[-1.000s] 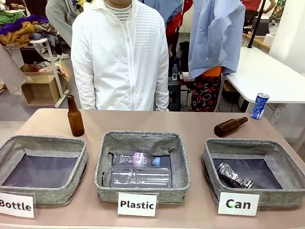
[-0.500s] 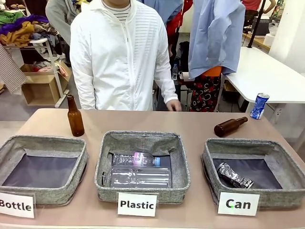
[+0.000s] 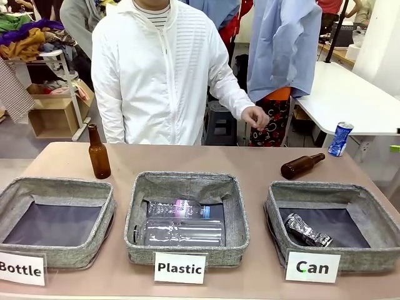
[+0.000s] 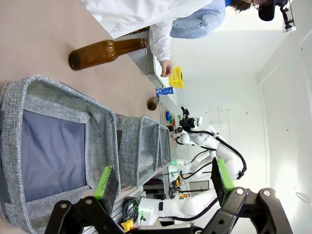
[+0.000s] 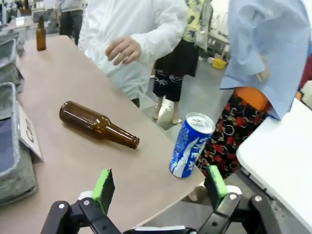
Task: Sort the can waste into the basket.
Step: Pick up the can waste from the table and place it in the right Fabric basket.
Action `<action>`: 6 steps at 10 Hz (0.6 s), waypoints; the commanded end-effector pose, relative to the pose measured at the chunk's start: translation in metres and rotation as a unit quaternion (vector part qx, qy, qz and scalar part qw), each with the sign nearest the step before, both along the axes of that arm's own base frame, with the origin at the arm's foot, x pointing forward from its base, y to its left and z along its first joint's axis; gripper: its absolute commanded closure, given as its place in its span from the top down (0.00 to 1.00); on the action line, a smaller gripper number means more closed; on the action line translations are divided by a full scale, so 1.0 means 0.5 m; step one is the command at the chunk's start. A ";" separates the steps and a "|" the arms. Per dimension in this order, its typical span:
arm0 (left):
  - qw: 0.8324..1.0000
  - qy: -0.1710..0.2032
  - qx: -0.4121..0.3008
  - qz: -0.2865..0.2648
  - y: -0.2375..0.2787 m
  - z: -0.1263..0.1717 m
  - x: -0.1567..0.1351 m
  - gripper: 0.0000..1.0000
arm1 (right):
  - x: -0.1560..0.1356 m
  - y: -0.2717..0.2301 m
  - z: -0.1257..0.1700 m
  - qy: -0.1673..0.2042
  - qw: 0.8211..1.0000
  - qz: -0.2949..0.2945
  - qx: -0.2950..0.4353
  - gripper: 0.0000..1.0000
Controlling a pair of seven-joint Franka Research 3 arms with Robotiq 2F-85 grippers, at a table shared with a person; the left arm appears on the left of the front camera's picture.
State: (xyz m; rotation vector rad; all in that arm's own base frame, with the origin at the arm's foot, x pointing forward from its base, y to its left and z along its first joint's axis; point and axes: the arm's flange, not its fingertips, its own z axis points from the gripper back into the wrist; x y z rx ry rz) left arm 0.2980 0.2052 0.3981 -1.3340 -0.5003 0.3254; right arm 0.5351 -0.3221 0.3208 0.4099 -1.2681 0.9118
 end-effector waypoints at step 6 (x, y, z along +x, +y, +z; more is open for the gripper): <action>1.000 -0.013 0.001 -0.003 -0.002 0.001 0.000 1.00 | -0.360 -0.173 0.230 0.097 0.976 -0.022 0.195 1.00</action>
